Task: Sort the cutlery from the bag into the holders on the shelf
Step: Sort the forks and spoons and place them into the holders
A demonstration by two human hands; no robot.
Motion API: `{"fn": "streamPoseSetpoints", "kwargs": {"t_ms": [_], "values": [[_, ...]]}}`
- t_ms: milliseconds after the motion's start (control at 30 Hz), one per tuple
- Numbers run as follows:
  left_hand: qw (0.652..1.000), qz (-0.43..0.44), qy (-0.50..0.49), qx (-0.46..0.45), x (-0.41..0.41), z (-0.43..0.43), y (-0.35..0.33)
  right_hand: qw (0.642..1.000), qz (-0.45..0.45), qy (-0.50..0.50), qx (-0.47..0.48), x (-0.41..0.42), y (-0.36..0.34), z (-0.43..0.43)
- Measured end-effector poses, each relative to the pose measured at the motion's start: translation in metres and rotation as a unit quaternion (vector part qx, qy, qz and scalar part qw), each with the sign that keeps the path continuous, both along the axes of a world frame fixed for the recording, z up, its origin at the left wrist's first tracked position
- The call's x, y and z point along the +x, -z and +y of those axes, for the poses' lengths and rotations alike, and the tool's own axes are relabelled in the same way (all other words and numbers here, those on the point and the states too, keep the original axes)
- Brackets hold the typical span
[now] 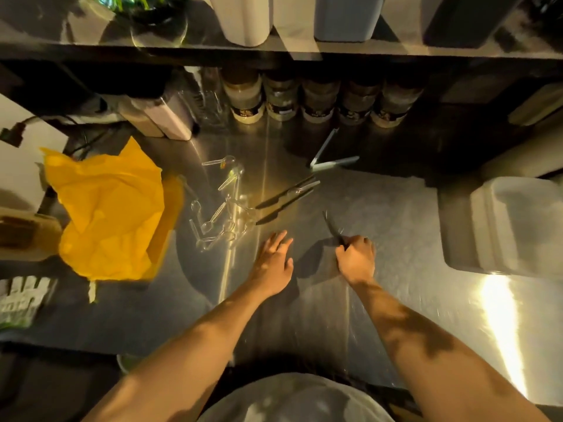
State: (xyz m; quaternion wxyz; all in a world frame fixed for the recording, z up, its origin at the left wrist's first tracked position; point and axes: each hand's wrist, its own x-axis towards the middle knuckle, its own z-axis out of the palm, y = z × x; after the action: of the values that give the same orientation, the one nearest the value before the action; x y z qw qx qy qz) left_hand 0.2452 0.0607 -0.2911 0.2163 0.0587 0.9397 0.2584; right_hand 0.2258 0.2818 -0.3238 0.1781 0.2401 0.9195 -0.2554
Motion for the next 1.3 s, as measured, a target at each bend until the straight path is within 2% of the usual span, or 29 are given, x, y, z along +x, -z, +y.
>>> {"fn": "streamPoseSetpoints", "kwargs": {"t_ms": [100, 200, 267, 367, 400, 500, 567, 600, 667, 733, 833, 933, 1033, 1300], "values": [[0.999, -0.017, -0.035, 0.027, -0.007, 0.001, -0.003, 0.999, 0.009, -0.047, -0.008, -0.005, -0.014, -0.004], [0.979, -0.024, -0.173, 0.109, -0.017, 0.002, -0.008, 0.988, 0.032, -0.063, -0.137, -0.013, -0.029, -0.025], [0.94, -0.041, -0.286, 0.182, -0.027, 0.006, -0.014, 0.974, 0.042, -0.075, -0.21, -0.023, -0.037, -0.046], [0.851, -0.1, -0.428, 0.287, -0.045, 0.009, -0.025, 0.955, 0.033, -0.119, -0.271, -0.036, -0.044, -0.076], [0.826, -0.105, -0.463, 0.304, -0.05, 0.008, -0.026, 0.949, 0.033, -0.13, -0.284, -0.039, -0.047, -0.084], [0.788, -0.083, -0.53, 0.303, -0.062, -0.003, -0.02, 0.938, 0.024, -0.158, -0.308, -0.051, -0.048, -0.097], [0.762, -0.098, -0.556, 0.316, -0.067, -0.01, -0.013, 0.94, 0.03, -0.197, -0.276, -0.063, -0.047, -0.097], [0.745, -0.108, -0.566, 0.337, -0.069, -0.014, -0.011, 0.947, 0.047, -0.221, -0.228, -0.073, -0.043, -0.098], [0.725, -0.106, -0.576, 0.362, -0.071, -0.022, -0.01, 0.948, 0.089, -0.297, -0.065, -0.096, -0.033, -0.099], [0.712, -0.107, -0.586, 0.371, -0.071, -0.032, -0.01, 0.926, 0.093, -0.363, 0.047, -0.117, -0.028, -0.105], [0.7, -0.12, -0.583, 0.395, -0.065, -0.045, -0.009, 0.874, 0.133, -0.45, 0.127, -0.141, -0.028, -0.109], [0.707, -0.144, -0.563, 0.402, -0.059, -0.054, -0.007, 0.84, 0.137, -0.499, 0.162, -0.155, -0.022, -0.11], [0.715, -0.157, -0.556, 0.394, -0.055, -0.059, -0.006, 0.827, 0.132, -0.521, 0.167, -0.156, -0.021, -0.114], [0.705, -0.17, -0.565, 0.394, -0.052, -0.056, -0.012, 0.832, 0.149, -0.511, 0.154, -0.144, -0.022, -0.116]]}}
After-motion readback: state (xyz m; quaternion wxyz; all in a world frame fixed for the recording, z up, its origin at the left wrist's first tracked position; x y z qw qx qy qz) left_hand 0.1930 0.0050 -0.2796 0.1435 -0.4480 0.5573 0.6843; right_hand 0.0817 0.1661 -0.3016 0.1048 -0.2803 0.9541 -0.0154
